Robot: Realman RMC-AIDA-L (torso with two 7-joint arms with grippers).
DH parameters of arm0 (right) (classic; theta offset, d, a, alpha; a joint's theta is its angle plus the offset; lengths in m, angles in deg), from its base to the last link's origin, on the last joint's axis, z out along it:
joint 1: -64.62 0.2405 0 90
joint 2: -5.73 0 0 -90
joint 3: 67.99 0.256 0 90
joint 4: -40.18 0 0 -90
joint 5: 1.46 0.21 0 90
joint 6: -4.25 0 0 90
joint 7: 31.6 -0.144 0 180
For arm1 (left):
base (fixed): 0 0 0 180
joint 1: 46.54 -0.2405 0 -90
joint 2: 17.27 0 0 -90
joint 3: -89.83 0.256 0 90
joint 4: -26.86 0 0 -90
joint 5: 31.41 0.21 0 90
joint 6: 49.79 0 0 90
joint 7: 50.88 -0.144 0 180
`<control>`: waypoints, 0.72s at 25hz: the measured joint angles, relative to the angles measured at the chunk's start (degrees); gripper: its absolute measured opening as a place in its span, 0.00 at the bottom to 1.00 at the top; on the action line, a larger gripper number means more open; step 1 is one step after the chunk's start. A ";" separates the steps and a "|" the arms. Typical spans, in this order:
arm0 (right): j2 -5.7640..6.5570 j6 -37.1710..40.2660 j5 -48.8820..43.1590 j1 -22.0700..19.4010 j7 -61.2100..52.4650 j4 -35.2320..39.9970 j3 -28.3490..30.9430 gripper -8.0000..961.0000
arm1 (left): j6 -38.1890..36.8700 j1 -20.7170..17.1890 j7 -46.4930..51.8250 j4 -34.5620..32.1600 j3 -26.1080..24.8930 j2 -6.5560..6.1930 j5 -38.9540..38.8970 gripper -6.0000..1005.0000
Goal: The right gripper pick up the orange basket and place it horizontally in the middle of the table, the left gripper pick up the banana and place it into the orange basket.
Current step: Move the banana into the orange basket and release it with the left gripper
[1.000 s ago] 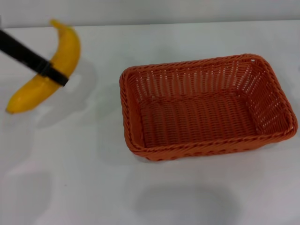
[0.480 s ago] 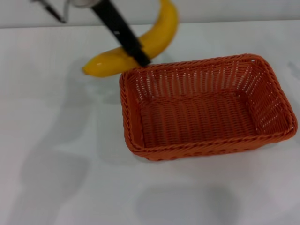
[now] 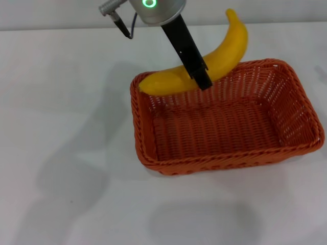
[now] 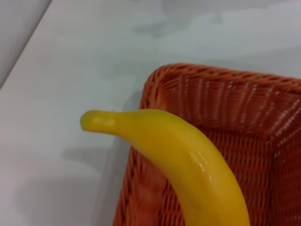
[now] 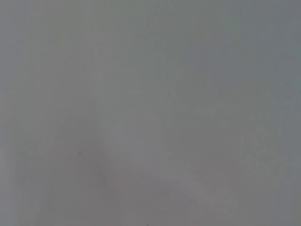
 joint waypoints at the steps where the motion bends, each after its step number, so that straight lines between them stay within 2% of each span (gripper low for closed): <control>1: 0.02 -0.01 0.00 -0.01 0.14 -0.12 0.10 0.91 | -0.21 0.02 0.18 -0.01 0.26 0.01 -0.37 0.57; 7: 0.10 0.06 0.00 -0.01 0.52 -0.62 0.23 0.91 | -0.39 -0.27 0.46 -0.08 0.70 0.04 -2.48 0.59; 12: 0.11 0.08 0.59 -0.51 0.94 -0.62 0.32 0.91 | 0.04 -1.24 0.72 0.58 2.35 0.07 -3.35 0.82; 15: 0.14 0.02 0.79 -1.00 1.39 -0.66 0.34 0.91 | -0.25 -4.02 0.91 4.28 2.75 0.14 -3.77 0.84; 18: 0.10 -0.27 0.84 -0.97 2.40 -1.54 0.32 0.91 | -0.68 -9.27 0.96 11.00 2.41 0.15 -4.09 0.86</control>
